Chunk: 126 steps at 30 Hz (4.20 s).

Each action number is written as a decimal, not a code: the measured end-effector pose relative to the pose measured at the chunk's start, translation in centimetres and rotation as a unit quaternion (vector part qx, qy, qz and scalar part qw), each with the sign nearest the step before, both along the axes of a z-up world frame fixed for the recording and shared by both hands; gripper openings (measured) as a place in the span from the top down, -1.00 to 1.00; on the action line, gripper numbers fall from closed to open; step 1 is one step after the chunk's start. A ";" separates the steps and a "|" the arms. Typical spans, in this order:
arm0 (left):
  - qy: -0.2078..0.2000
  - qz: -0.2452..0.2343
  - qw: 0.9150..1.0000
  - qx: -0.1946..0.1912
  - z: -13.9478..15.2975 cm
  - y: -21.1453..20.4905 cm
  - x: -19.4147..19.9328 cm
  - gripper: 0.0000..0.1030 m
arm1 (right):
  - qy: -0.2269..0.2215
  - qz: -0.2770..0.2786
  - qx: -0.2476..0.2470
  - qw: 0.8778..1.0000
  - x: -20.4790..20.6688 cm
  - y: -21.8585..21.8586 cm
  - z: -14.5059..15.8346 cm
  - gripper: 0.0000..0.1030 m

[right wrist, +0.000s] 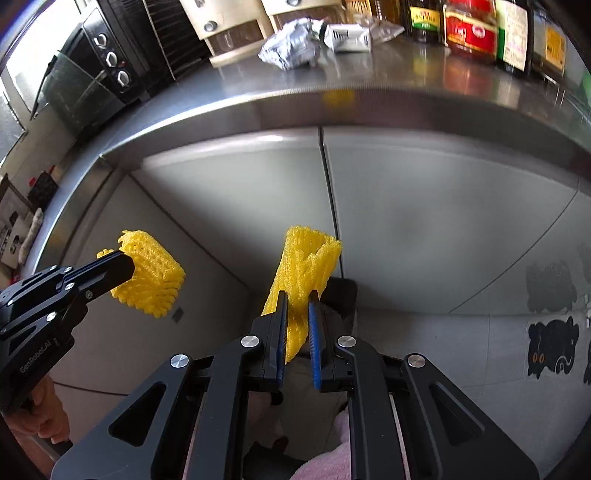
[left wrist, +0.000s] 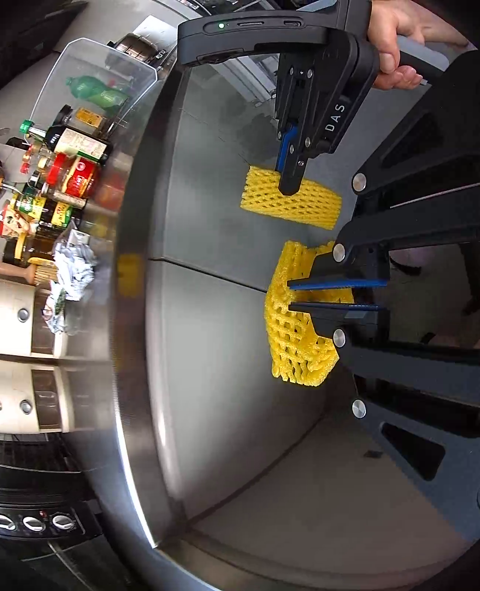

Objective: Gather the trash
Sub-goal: 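Lower both yellow foam nets over the black bin and open both tools, then raise both open tools toward the crumpled paper and milk carton on the counter, then grasp the crumpled white paper with the left tool while the right tool grasps the white milk carton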

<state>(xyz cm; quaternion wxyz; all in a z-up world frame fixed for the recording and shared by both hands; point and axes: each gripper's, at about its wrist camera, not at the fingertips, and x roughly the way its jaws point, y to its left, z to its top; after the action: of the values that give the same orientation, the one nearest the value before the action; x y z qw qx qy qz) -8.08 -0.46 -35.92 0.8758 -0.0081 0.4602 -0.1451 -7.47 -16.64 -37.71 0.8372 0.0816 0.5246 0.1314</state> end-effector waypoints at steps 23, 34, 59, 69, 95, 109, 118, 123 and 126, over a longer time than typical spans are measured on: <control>0.197 0.018 0.980 0.014 -24.3 -0.7 7.3 0.91 | 0.156 -0.019 -0.009 0.987 6.4 2.9 -21.1 0.78; 0.227 0.020 0.974 0.019 -27.5 -0.8 9.5 0.88 | 0.194 -0.031 0.007 0.981 8.4 2.4 -25.3 0.77; 0.160 0.023 0.987 0.025 -21.4 0.2 8.4 -0.74 | 0.158 -0.079 0.016 0.984 8.9 0.9 -20.5 -0.93; 0.079 0.020 0.997 -0.002 -12.5 0.8 4.6 -0.84 | 0.088 -0.070 0.019 0.993 5.6 -0.7 -12.1 -0.93; -0.067 0.008 0.998 -0.011 8.5 -1.1 9.0 -0.84 | -0.084 -0.086 0.018 0.993 8.7 -7.2 11.4 -0.93; -0.071 0.004 0.997 0.016 8.7 -4.8 19.3 -0.84 | -0.059 -0.110 0.045 0.991 22.3 -7.3 12.6 -0.93; -0.058 -0.013 0.998 0.015 7.2 -6.6 22.6 -0.84 | -0.029 -0.092 0.039 0.995 27.0 -5.5 9.7 -0.77; -0.056 -0.024 0.998 0.007 6.4 -7.0 23.5 -0.75 | -0.015 -0.081 0.020 0.996 27.8 -4.9 8.0 -0.52; -0.052 -0.036 0.998 0.005 6.1 -7.4 23.9 -0.45 | -0.021 -0.076 0.010 0.997 28.0 -4.7 7.5 -0.35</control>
<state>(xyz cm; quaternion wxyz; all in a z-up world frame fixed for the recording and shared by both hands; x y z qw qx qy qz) 15.85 -7.87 -29.87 0.8926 0.0204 0.4152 -0.1744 20.51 -21.30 -30.17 0.8546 0.1266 0.4981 0.0741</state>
